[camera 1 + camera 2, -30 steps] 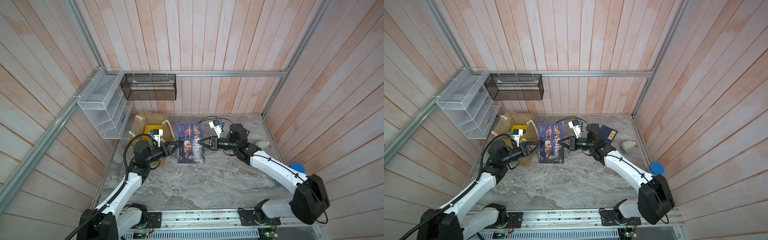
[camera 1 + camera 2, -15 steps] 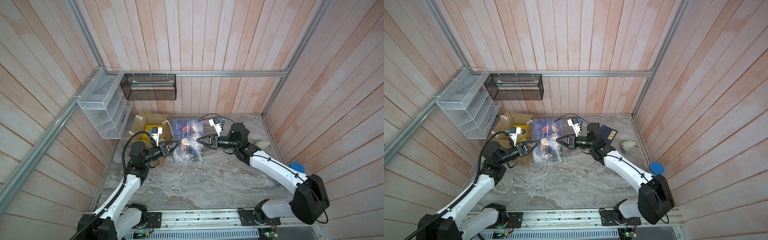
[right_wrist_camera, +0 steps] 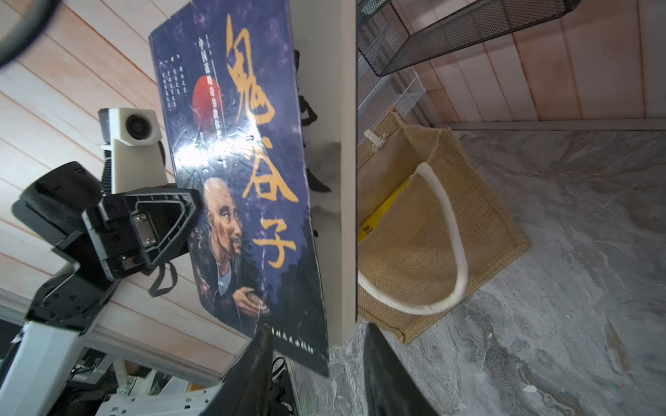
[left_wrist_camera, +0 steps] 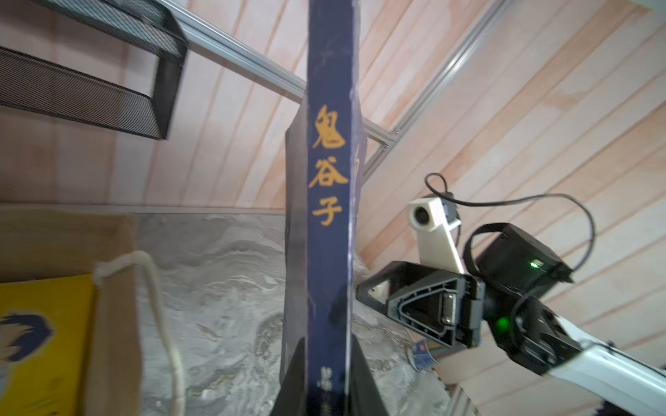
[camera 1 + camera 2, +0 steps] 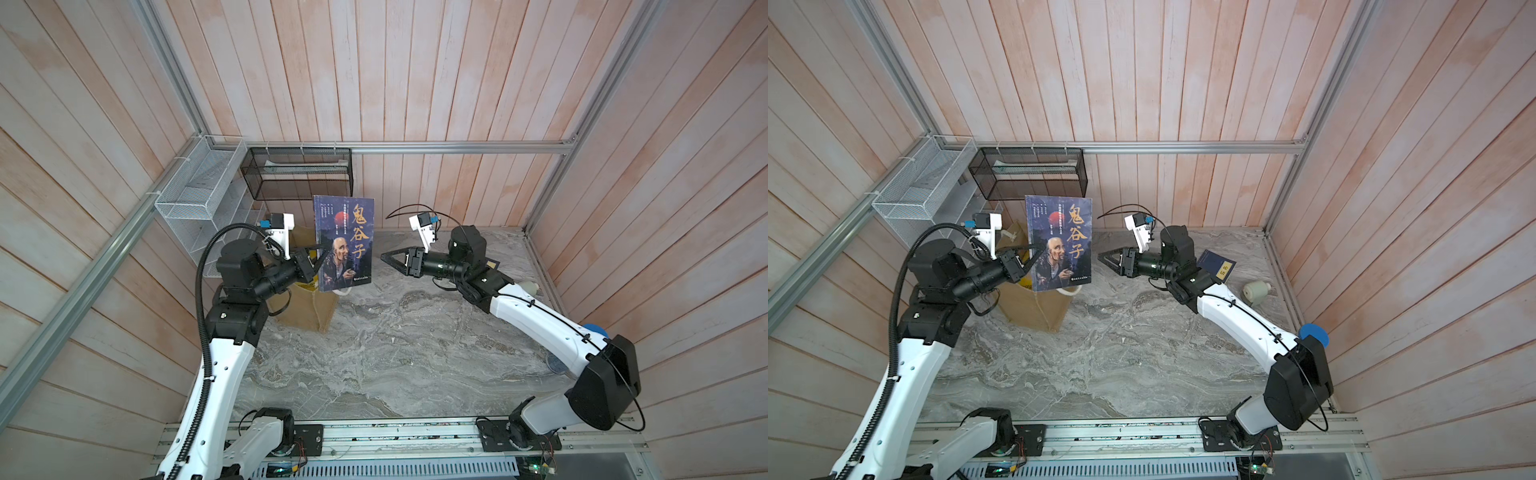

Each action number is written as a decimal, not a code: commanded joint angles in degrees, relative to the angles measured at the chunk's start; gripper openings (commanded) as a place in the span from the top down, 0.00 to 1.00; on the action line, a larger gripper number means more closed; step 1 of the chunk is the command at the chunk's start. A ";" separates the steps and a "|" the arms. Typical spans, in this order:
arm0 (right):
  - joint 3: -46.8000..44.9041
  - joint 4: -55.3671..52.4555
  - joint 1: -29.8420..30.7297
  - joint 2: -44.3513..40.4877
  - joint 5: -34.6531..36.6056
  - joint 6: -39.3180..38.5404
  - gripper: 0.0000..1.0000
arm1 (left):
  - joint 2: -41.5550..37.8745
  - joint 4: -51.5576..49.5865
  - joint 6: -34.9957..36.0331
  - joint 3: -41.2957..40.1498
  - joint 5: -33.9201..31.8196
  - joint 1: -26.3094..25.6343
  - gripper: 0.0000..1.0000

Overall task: Put the books into the canvas bag
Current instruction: Pick up the book from the center of the board, then move the canvas bag to the center of the board.

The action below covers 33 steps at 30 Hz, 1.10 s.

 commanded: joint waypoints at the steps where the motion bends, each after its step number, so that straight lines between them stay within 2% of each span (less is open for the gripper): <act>1: 3.55 -3.53 1.95 2.41 8.35 0.50 0.56 | 1.71 -8.96 10.10 7.33 -9.35 1.76 1.00; 8: 14.69 -8.30 6.44 12.78 16.53 1.88 0.55 | 6.81 -12.19 18.88 17.67 -17.90 2.83 1.00; 15: 32.32 -16.44 10.17 26.83 19.27 1.77 0.55 | 8.93 -12.25 24.29 17.47 -25.55 2.78 1.00; 24: 55.78 -29.98 12.66 43.69 19.64 0.75 0.52 | 13.99 -15.50 29.30 17.21 -28.94 2.86 1.00; 33: 54.36 -30.92 13.42 43.63 22.30 -0.08 0.52 | 17.56 -23.49 30.89 15.90 -27.79 2.86 1.00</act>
